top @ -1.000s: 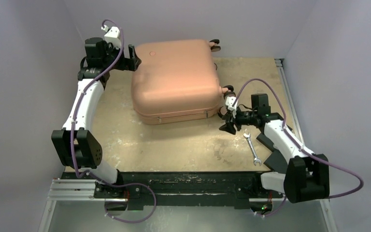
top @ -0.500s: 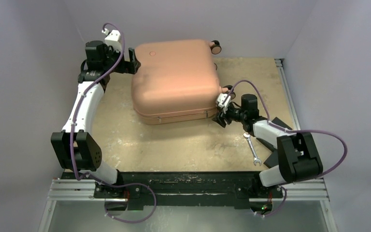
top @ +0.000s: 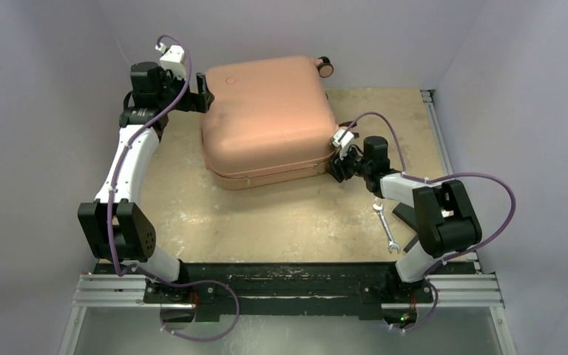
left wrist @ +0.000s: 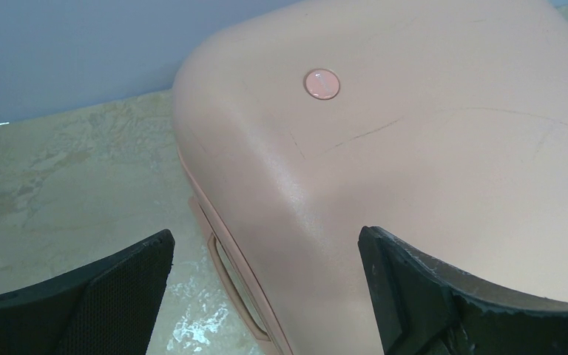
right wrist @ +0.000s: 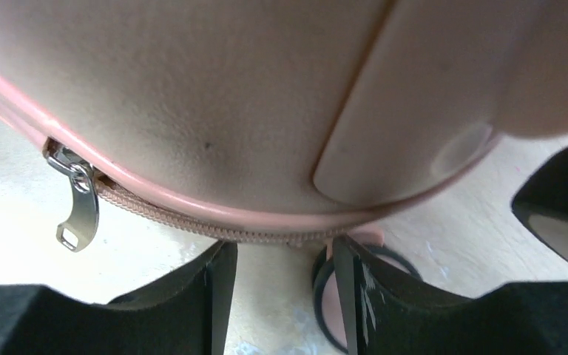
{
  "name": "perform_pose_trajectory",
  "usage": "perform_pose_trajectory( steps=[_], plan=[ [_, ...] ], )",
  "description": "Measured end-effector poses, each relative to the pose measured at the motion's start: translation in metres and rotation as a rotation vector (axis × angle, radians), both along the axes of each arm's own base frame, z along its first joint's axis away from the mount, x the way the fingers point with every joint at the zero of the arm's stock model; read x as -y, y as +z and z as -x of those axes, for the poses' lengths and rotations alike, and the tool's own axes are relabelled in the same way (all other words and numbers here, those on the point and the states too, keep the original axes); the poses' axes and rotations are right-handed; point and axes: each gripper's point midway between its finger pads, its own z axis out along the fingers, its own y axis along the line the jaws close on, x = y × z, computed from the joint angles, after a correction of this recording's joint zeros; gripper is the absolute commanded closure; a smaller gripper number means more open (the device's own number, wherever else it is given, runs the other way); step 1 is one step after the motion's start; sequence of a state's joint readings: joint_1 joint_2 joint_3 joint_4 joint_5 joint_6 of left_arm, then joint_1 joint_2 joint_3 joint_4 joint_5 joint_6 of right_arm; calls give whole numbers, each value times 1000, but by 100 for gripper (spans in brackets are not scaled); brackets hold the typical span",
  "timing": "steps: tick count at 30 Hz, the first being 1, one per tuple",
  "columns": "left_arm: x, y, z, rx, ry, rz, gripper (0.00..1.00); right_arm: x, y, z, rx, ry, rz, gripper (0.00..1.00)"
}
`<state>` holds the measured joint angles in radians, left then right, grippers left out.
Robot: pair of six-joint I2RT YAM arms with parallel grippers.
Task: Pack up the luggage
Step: Zip the luggage at the center of the board.
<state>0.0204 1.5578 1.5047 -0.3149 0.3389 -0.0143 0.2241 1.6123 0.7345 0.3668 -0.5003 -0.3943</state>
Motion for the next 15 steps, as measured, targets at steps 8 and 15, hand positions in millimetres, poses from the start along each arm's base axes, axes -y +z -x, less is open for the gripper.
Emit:
perform_pose_trajectory(
  steps=[8,15],
  plan=[
    [-1,-5,0,-10,7,-3,4,13,8,-30,-2,-148,-1,47],
    [-3,-7,0,-14,18,-7,4,23,23,-58,-8,-196,-30,47]
  ],
)
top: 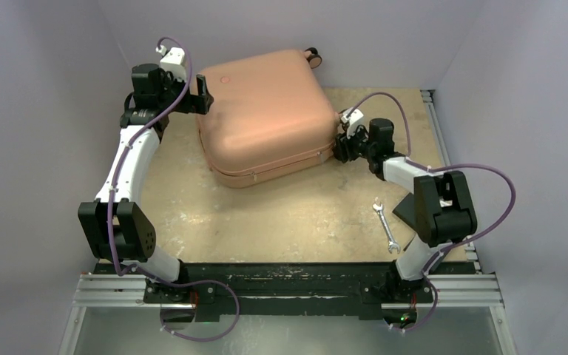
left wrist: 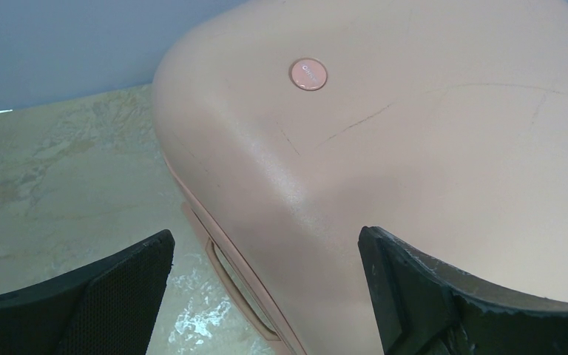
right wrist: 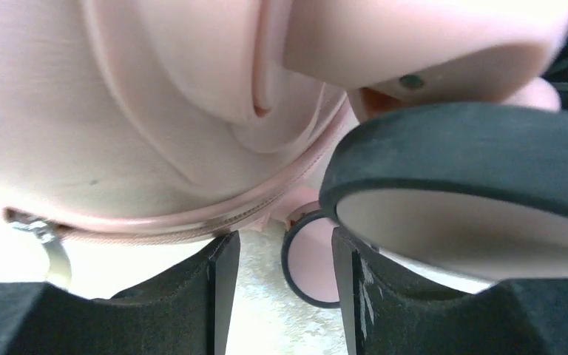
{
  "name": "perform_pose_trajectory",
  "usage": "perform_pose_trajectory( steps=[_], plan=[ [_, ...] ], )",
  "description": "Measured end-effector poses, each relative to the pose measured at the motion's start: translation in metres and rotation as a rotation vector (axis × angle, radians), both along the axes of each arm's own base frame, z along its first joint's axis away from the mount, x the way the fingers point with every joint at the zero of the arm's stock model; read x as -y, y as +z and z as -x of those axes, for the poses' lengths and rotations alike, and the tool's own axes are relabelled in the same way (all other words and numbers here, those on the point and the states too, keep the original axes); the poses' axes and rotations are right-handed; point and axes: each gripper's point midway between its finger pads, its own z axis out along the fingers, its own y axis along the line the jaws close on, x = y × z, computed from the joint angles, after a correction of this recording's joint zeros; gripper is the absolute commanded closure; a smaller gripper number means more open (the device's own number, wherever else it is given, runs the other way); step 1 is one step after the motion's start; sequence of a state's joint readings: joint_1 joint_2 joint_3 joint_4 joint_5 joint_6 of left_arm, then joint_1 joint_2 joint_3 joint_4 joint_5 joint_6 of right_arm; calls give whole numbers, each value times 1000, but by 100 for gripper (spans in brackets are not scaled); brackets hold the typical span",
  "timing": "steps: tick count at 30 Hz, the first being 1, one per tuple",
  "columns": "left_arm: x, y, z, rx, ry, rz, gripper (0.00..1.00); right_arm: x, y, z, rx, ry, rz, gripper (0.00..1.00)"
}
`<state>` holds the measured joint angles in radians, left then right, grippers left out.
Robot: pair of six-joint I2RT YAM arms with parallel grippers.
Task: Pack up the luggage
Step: Zip the luggage at the center of the board.
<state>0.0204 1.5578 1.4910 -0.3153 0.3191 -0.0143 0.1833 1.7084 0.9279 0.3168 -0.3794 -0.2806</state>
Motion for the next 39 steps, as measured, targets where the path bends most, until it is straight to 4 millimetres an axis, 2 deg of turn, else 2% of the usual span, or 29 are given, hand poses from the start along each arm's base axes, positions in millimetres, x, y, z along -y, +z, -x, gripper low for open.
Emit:
perform_pose_trajectory(
  steps=[4,9,12,15,23,30,32,35,39],
  plan=[
    [-2,-2,1,-5,9,-4,4,-8,15,16,-29,100,-52,46],
    [-1,0,3,2,8,-3,4,-35,53,49,-19,274,-133,47],
    [0,1,3,7,0,2,4,-45,59,60,-40,324,-184,49],
    [4,3,3,9,-14,17,4,-51,51,64,-110,330,-238,50],
    [8,4,4,6,-29,38,4,-61,5,70,-341,298,-341,50],
    [8,4,5,7,-32,39,4,-64,7,69,-346,293,-366,56],
    [9,4,5,7,-33,40,4,-65,9,68,-338,295,-370,60],
    [9,4,5,8,-34,41,4,-67,10,67,-333,292,-371,72],
    [10,5,5,11,-42,44,4,-70,11,67,-322,299,-368,100]
  ],
)
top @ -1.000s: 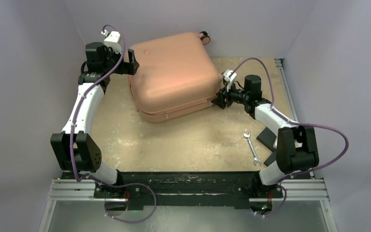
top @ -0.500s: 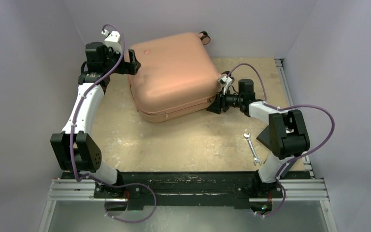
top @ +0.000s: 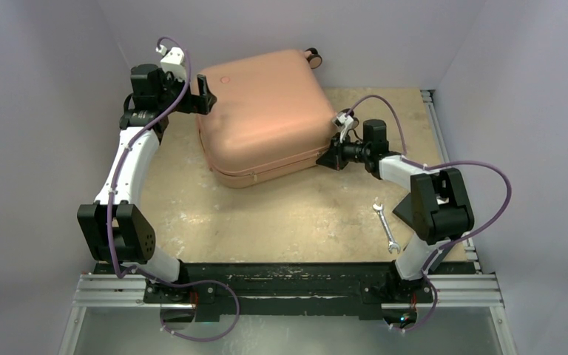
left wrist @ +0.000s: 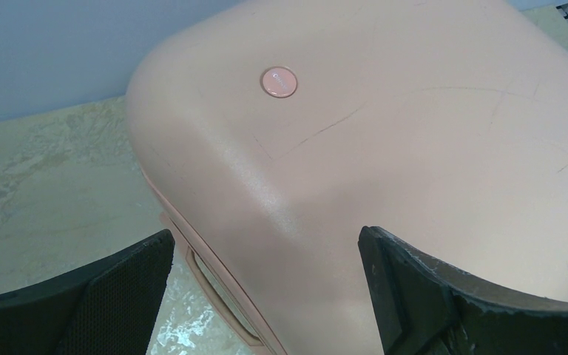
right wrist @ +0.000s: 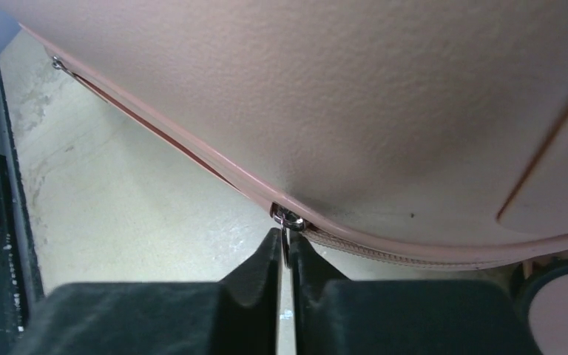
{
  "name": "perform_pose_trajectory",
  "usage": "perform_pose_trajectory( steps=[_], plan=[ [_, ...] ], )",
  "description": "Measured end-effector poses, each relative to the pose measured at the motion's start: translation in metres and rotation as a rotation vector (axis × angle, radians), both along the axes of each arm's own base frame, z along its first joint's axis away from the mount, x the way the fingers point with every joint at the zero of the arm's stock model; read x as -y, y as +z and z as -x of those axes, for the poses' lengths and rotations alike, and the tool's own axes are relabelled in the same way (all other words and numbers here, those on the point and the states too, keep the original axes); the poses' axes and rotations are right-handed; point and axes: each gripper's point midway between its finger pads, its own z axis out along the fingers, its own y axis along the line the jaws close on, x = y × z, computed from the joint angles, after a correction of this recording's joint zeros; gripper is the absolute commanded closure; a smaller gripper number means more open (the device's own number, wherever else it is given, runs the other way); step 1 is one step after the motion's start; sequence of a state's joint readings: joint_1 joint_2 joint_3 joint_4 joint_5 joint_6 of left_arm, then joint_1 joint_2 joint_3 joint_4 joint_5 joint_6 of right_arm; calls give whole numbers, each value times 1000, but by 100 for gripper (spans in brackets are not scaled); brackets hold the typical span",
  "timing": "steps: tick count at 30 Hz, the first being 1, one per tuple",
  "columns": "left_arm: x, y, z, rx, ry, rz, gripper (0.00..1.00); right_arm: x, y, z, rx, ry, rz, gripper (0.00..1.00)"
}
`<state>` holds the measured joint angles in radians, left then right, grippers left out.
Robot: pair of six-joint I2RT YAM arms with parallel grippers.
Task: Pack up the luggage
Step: Zip the luggage at the center of the board.
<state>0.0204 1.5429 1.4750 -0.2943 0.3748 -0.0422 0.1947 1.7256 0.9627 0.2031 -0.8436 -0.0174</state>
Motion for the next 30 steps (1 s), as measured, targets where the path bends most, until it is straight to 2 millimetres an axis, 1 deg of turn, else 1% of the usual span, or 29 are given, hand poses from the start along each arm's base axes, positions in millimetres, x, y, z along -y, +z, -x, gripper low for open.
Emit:
perform_pose_trajectory(
  steps=[6,9,10,12,15,18,20,22,23,25,27,30],
  plan=[
    [8,2,2,1,-36,19,4,4,-1,-4,16,-30,31,100],
    [21,5,3,9,-69,33,4,13,3,-8,59,-94,88,100],
    [29,7,4,15,-90,36,4,17,4,-9,74,-122,114,100],
    [53,12,8,32,-150,39,4,24,3,-12,93,-165,164,100],
    [99,19,19,59,-267,38,5,36,2,-19,122,-225,224,100],
    [155,20,34,71,-411,30,6,43,1,-23,132,-262,258,100],
    [186,14,43,69,-489,20,6,45,0,-23,127,-271,266,100],
    [214,0,52,51,-555,0,7,45,0,-23,124,-275,268,100],
    [227,-10,56,38,-580,-19,7,45,-1,-23,122,-279,268,100],
    [242,-26,60,15,-600,-55,7,46,-1,-24,119,-294,273,100],
    [251,-39,61,10,-601,-93,7,49,-1,-27,120,-316,280,100],
    [252,-44,56,50,-573,-135,7,53,-1,-31,120,-354,291,100]
  ],
)
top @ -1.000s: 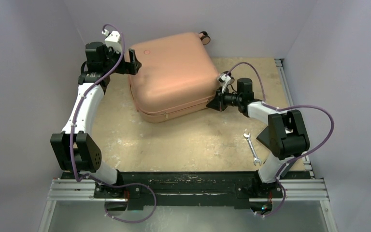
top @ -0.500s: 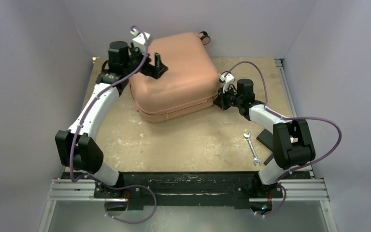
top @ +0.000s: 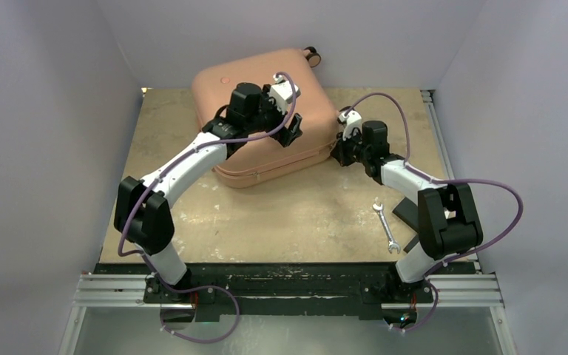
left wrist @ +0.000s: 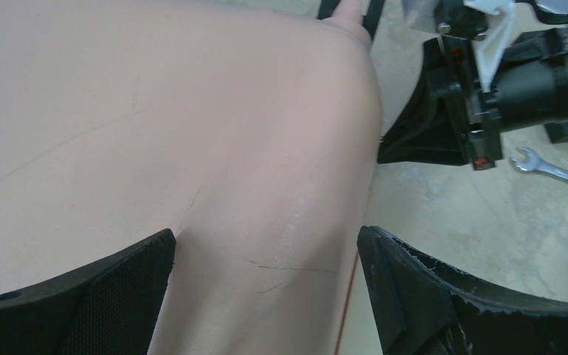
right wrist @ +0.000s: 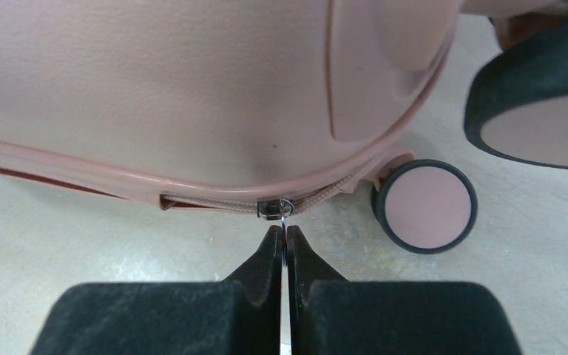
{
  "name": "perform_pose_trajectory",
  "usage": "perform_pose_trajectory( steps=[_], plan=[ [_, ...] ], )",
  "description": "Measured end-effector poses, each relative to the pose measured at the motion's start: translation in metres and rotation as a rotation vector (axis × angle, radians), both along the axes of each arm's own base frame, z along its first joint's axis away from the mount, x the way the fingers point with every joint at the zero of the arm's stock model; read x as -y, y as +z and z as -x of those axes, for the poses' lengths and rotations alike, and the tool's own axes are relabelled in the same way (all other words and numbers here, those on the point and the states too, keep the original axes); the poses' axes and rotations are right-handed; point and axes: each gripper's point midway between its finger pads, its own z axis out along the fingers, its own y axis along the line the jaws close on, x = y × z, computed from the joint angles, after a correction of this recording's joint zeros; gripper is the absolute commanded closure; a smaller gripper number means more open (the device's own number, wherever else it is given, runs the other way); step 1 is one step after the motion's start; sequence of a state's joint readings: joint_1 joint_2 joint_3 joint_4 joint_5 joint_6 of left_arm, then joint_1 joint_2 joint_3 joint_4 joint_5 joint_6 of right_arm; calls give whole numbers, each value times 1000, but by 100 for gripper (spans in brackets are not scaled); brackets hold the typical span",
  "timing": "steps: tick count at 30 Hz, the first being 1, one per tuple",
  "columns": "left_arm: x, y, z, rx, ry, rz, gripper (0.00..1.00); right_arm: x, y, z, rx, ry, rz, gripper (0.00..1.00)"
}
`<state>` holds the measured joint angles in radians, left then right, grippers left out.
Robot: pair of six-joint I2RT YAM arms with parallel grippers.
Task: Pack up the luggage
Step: Zip the luggage at the center of the board.
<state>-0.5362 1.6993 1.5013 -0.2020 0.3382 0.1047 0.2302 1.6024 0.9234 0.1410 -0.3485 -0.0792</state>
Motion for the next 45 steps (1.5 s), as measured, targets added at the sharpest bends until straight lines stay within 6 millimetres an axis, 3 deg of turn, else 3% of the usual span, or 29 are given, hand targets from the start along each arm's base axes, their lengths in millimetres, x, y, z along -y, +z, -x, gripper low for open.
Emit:
perform_pose_trajectory(
  steps=[6,19,29,35,38,41,45],
  plan=[
    [-11,-12,-16,109,89,-54,7,9,0,-6,3,-70,15,100],
    [-8,-22,-15,198,111,-35,11,31,-2,-27,-27,-156,-36,100],
    [-7,-21,-14,207,91,-66,8,41,-2,-47,-40,-190,-103,100],
    [0,-4,-19,135,57,-88,1,43,0,-48,-44,-184,-138,100],
    [17,16,-38,114,46,-46,1,45,-1,-48,-40,-185,-142,100],
    [42,46,-73,144,69,37,1,47,-1,-49,-32,-187,-144,100],
    [63,55,-113,193,139,81,1,47,-1,-50,-26,-187,-142,100]
  ],
)
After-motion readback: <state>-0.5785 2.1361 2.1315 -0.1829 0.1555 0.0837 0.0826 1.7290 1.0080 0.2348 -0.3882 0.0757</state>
